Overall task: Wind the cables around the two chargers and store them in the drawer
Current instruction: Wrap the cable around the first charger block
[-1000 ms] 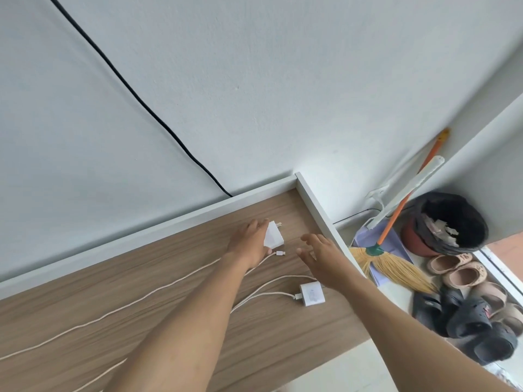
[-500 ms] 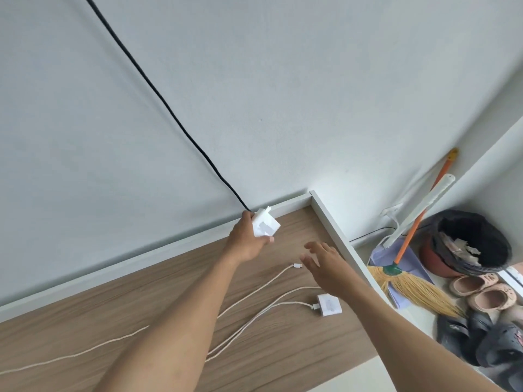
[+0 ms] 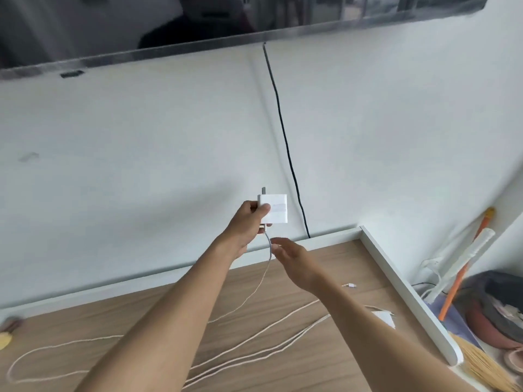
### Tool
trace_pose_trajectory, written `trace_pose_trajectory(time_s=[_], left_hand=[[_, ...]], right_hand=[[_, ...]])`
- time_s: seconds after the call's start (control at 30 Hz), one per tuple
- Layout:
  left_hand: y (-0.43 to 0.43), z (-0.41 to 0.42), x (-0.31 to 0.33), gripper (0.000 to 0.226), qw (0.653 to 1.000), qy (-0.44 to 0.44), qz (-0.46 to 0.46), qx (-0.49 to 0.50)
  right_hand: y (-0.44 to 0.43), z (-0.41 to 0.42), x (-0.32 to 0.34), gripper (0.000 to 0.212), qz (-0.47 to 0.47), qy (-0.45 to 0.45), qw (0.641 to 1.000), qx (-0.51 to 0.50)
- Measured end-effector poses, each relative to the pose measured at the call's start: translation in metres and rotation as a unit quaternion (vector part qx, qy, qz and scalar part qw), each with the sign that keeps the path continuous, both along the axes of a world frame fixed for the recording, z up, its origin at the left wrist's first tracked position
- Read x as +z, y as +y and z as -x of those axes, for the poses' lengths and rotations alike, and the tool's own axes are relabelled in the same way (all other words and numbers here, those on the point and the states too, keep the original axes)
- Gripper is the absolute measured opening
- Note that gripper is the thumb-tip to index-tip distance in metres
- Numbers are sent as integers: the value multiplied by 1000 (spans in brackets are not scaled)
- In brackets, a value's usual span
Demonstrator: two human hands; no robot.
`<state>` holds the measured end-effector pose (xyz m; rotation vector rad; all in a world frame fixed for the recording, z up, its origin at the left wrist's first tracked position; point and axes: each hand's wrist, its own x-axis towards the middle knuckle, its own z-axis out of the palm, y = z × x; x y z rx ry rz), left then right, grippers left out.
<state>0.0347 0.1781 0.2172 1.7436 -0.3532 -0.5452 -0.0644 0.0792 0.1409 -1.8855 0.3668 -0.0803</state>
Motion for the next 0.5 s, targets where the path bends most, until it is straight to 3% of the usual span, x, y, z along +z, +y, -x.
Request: trace_pose_trajectory(time_s=[0.13,0.33,0.5], left_hand=[[67,7,42,27,998,-22,49,24],[172,33,97,28,992,-59,106,20],[253,56,114,25,992,-120,33,3]], right_hand=[[59,-1,40,22,23,-47,998,36],[132,4,82,30,96,-85,989,80],[161,5,120,27,153,-68,980,104]])
